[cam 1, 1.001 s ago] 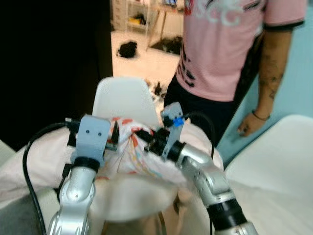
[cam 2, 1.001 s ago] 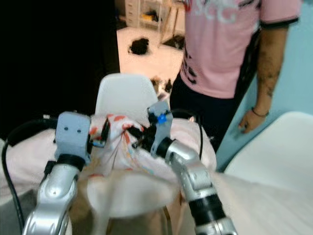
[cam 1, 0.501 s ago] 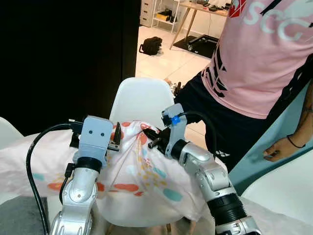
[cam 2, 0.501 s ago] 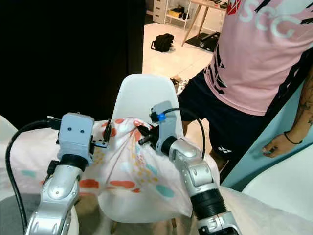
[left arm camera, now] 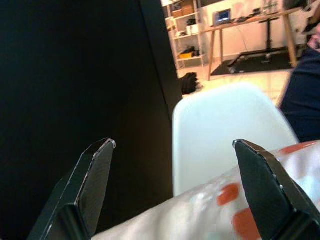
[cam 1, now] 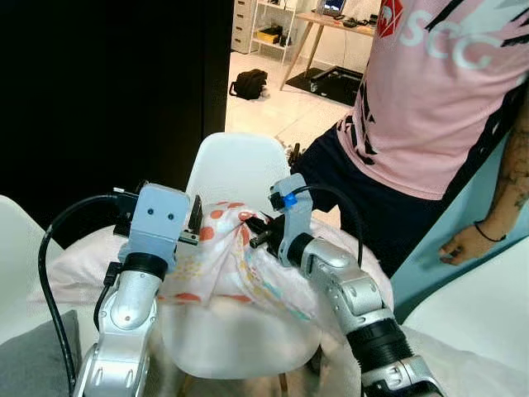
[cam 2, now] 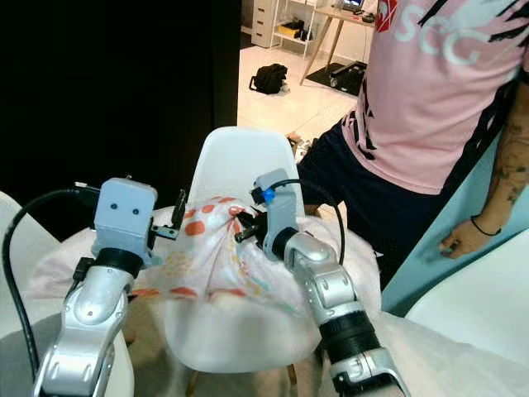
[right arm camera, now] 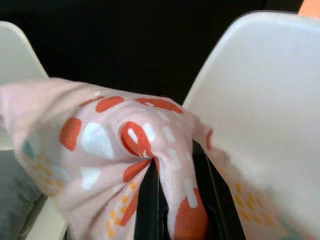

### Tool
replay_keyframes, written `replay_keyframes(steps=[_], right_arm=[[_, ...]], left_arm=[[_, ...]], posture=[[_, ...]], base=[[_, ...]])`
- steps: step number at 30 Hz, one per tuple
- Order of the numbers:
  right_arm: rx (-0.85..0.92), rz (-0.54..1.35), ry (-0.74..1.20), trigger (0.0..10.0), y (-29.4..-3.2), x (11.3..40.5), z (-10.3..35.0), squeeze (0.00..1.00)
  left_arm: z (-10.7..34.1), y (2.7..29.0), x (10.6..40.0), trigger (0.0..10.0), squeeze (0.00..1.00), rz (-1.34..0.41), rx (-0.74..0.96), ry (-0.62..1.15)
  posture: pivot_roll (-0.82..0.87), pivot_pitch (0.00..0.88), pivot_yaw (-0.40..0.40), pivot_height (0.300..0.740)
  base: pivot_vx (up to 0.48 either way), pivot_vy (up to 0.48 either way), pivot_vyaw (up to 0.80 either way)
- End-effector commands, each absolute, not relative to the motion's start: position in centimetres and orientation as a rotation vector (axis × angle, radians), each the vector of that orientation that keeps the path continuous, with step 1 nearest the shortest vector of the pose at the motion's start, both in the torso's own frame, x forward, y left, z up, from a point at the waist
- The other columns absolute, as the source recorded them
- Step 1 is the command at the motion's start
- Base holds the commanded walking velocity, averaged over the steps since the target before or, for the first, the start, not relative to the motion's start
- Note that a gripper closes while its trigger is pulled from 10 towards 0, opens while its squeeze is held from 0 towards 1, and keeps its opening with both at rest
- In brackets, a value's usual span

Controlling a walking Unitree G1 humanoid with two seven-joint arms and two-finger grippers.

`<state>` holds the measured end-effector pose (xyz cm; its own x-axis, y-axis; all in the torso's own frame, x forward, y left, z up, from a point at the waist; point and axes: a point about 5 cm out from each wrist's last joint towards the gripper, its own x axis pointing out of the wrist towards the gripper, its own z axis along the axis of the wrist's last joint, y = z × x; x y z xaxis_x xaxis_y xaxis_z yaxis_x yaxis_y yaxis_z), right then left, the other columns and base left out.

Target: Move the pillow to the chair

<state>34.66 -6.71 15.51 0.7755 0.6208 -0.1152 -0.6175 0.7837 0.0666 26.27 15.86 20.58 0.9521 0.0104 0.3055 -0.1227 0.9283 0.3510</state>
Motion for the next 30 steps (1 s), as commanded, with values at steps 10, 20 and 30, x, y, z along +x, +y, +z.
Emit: replay_keyframes(steps=[10, 20, 30], right_arm=[[0.031, 0.589, 0.068, 10.0, -8.4, 36.9, 16.5, 0.00], [0.042, 0.620, 0.043, 10.0, -6.7, 38.7, 18.2, 0.00], [-0.228, 0.603, 0.179, 10.0, -6.8, 38.8, 16.0, 0.00]], left_arm=[[18.6, 19.1, 25.7, 10.0, 0.00, 0.153, 0.421, -0.194], [18.9, 20.5, 24.9, 10.0, 0.00, 0.184, 0.444, -0.186], [18.4, 21.3, 23.7, 10.0, 0.00, 0.202, 0.445, -0.147]], posture=[[0.14, 0.000, -0.107, 0.613], [0.17, 0.000, -0.118, 0.578], [0.18, 0.000, -0.123, 0.538]], base=[[0.000, 0.000, 0.00], [0.000, 0.000, 0.00], [0.000, 0.000, 0.00]])
